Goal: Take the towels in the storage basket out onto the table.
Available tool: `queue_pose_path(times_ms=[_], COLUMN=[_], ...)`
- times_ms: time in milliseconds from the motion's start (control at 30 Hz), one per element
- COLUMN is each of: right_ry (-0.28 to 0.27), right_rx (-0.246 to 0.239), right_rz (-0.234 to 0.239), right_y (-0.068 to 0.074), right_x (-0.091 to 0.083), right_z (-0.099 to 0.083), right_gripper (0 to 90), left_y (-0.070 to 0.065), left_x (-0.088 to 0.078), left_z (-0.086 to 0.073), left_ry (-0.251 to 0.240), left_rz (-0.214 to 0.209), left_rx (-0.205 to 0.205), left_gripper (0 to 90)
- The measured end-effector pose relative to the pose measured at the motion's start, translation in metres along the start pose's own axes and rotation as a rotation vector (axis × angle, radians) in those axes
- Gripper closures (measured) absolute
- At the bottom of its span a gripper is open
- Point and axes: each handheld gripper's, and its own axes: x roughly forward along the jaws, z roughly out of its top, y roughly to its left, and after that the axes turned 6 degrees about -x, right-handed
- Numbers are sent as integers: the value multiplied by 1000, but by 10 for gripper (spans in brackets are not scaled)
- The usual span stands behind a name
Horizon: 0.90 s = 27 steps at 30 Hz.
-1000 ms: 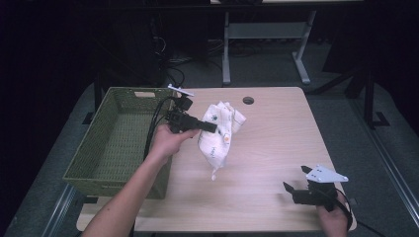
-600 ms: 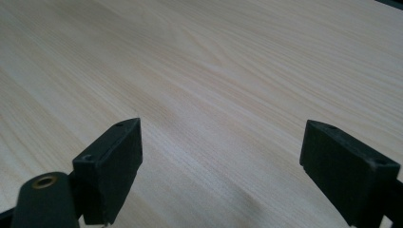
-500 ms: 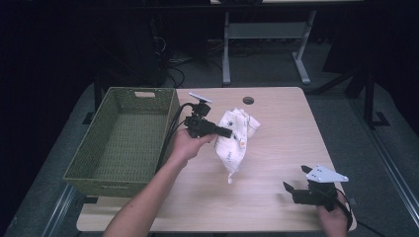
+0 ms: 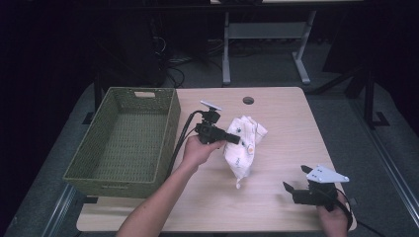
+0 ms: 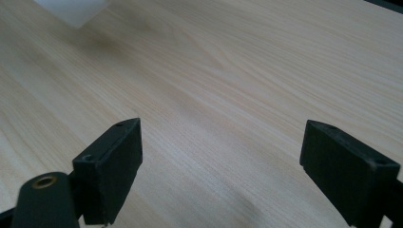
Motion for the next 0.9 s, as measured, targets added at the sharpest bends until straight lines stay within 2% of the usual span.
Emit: queue_pose_path(times_ms=[133,167,267,400,467,500,567,633,700,733,767,833,867,900], right_ry=[2,5,8,6,8,8,5,6,8,8,8,8,6,5], right_rx=[3,2,3,3,1,1,0,-7,0,0,1,1,1,1], right_rz=[-1,1,3,2,3,3,3,2,2,3,3,3,3,2], right_y=[0,0,0,0,0,0,0,-1,0,0,0,0,0,0], right_x=[0,0,1,1,1,1,1,1,1,1,2,1,1,1], right_z=[0,0,0,0,0,0,0,-1,-1,0,0,0,0,0], right_gripper=[137,137,137,137,137,137,137,137,137,137,137,137,137,137], left_y=[2,3,5,5,10,10,16,19,24,24,27,27,25,25], left_x=[9,12,15,22,26,26,31,35,38,38,39,41,44,44], left_z=[-2,-4,-4,-7,-8,-8,-10,-12,-13,-13,-13,-13,-14,-14], left_ry=[0,0,19,24,12,12,19,12,15,15,19,19,26,26], left_rz=[9,5,-11,12,29,29,86,114,154,154,192,207,257,257], left_rx=[-8,-23,-26,-14,-39,-39,-36,-51,-50,-50,-43,-37,-1,-1], left_gripper=[738,738,732,732,732,732,732,731,723,721,720,719,719,719])
